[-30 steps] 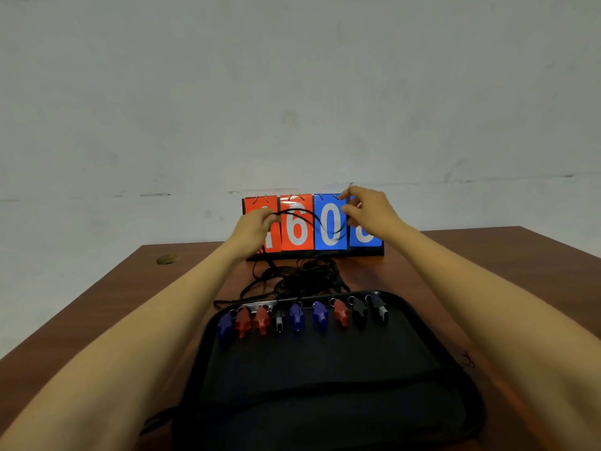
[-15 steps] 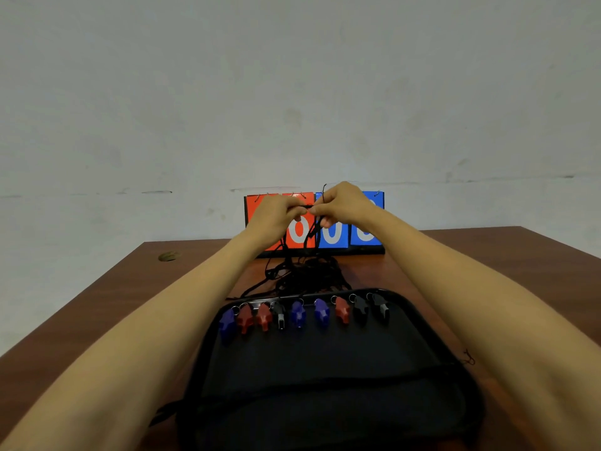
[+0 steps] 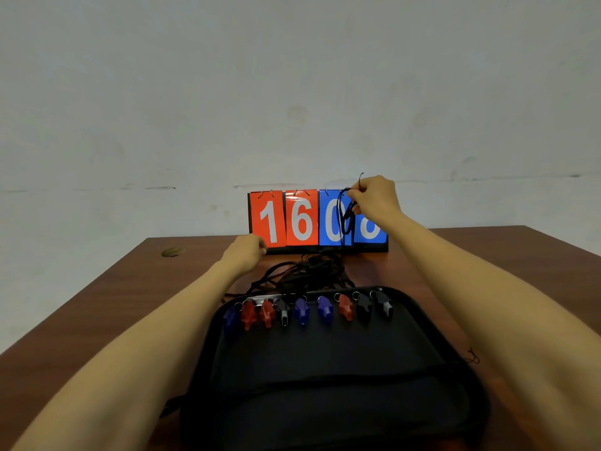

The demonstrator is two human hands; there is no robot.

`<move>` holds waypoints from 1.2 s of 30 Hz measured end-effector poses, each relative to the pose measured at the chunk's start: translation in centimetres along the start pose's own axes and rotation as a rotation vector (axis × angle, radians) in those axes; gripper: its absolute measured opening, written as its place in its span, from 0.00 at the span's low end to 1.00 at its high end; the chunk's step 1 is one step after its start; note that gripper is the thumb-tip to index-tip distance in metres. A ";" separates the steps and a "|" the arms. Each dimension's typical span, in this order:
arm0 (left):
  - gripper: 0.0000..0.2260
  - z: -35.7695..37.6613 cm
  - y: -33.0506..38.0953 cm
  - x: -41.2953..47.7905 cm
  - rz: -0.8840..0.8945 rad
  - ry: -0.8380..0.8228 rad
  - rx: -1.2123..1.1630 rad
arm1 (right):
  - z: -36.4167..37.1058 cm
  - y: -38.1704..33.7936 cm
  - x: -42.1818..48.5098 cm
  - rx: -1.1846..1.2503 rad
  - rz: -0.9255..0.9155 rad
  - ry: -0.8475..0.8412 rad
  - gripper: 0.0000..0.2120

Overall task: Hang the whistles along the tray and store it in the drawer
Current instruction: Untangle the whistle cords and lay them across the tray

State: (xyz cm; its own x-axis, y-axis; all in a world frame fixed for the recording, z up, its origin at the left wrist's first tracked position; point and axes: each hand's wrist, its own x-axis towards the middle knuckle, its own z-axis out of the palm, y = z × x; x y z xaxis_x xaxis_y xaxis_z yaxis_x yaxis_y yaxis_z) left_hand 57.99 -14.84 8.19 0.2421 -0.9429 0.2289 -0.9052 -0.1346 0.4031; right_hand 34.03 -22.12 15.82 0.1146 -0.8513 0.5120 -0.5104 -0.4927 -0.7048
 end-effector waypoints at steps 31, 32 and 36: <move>0.08 -5.2 1.5 -16.7 0.166 -0.035 0.009 | -8.8 3.2 -15.6 -0.112 0.006 -0.251 0.04; 0.10 -4.8 1.1 -17.5 0.175 -0.053 0.006 | -8.9 3.6 -16.3 -0.145 0.006 -0.272 0.03; 0.09 -2.9 -0.4 -19.3 0.183 -0.134 0.062 | -9.5 5.3 -18.6 -0.359 -0.011 -0.360 0.03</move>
State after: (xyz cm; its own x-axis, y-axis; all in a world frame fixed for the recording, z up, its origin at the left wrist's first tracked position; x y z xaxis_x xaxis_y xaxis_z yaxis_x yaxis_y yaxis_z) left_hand 54.68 4.28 6.24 0.0272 -0.9848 0.1717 -0.9505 0.0277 0.3094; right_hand 21.15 -7.21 7.26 0.3760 -0.8857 0.2723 -0.7609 -0.4629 -0.4548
